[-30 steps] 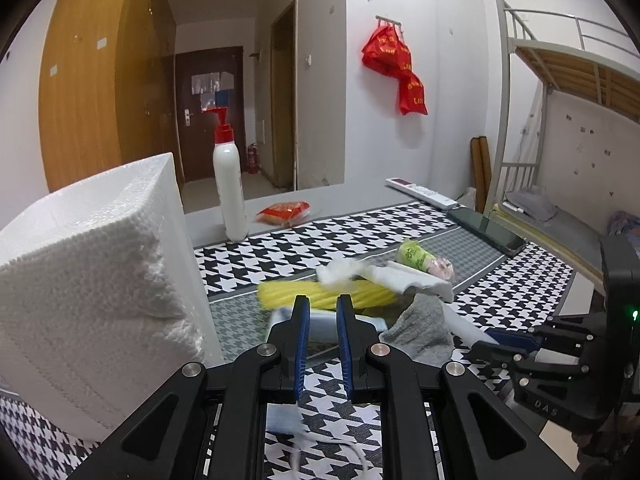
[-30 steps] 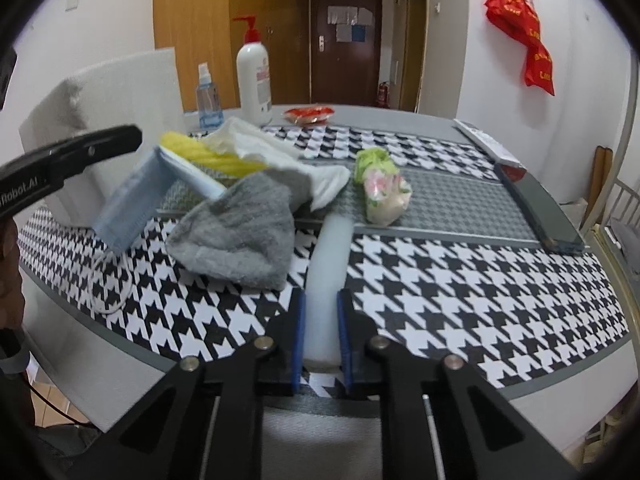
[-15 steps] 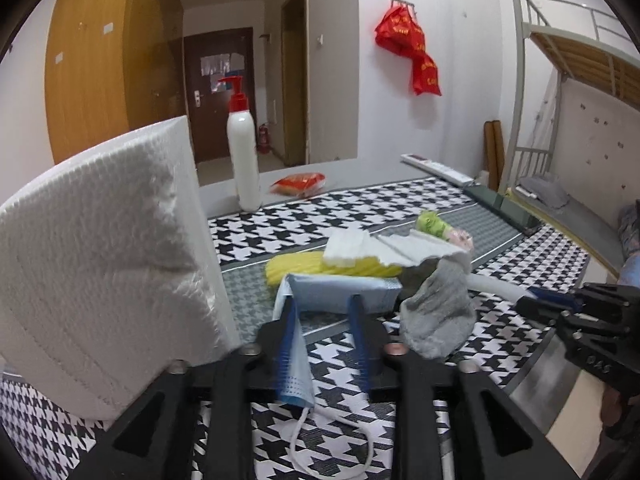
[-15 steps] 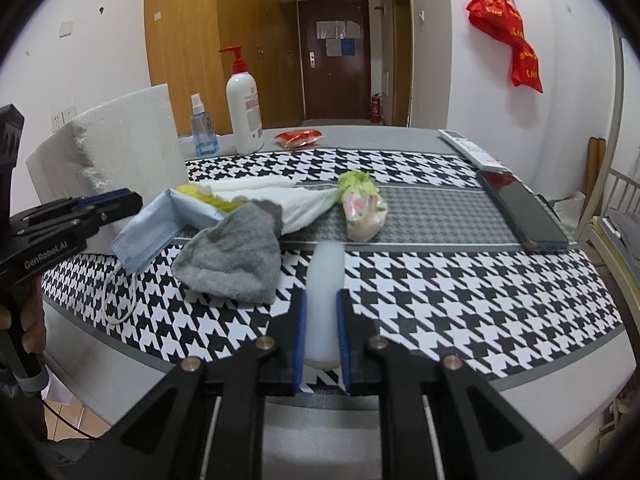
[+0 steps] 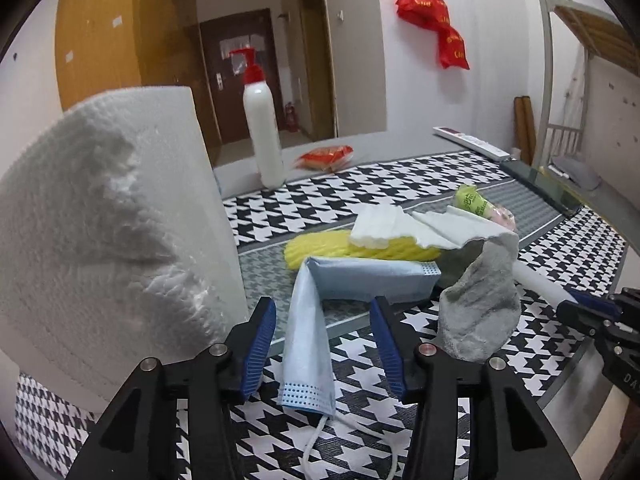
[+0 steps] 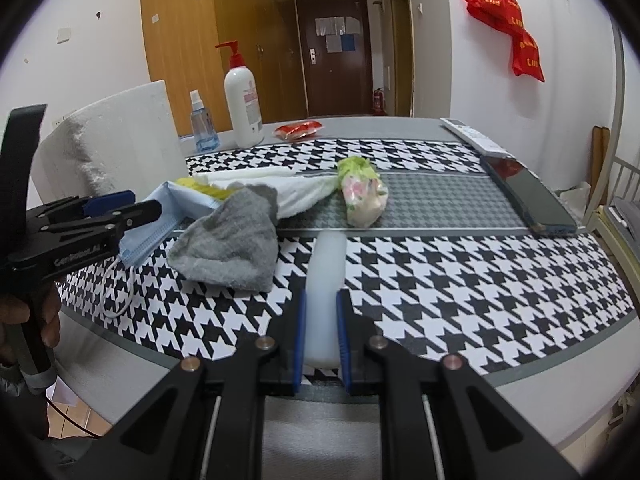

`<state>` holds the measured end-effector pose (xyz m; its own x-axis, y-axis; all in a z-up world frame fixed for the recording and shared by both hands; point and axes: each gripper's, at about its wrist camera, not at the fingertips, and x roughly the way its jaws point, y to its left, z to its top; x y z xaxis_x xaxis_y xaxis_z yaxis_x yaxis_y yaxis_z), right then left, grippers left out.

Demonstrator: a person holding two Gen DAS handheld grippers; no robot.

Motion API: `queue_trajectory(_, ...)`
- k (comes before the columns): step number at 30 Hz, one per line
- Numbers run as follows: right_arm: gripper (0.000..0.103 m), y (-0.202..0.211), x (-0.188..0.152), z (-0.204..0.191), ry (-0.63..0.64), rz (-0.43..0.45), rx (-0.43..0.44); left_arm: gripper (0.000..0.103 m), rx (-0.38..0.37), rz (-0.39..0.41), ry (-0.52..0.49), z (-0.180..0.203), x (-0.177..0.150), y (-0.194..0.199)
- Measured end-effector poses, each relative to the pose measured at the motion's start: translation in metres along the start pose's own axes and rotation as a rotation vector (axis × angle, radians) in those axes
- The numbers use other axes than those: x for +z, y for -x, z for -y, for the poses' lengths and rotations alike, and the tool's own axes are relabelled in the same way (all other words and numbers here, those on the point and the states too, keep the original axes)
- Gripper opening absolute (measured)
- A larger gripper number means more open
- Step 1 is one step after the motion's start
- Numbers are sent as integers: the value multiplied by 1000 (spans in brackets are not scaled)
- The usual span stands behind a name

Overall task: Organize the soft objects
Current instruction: 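Lift the blue face mask with the left tool out of the pile, then carry the blue face mask with the left tool over the white foam box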

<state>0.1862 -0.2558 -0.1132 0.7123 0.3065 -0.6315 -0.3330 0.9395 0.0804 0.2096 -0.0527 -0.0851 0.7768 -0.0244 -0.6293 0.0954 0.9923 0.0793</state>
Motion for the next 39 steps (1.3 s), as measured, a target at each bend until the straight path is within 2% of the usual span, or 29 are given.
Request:
queue_trajectory(7, 18, -2, -1, 2, -9, -2, 10, 48, -8, -60, 12, -3, 0, -10)
queue_trajectory(11, 18, -4, -1, 3, -17, -6, 12, 20, -31, -81, 8, -1, -2, -13)
queue_trajectory(14, 18, -2, 0, 4, -22, -1, 10, 11, -33, -75, 8, -1, -2, -11)
queue_trajectory(18, 18, 4, 1, 4, -28, 12, 6, 11, -81, -25, 7, -2, -2, 2)
queue_trajectory(25, 17, 19, 4, 3, -30, 46, 2, 11, -118, 68, 19, -4, 0, 31)
queue_trajectory(39, 18, 60, 15, -10, -11, 138, -2, 11, -128, 213, 52, -13, 9, 89)
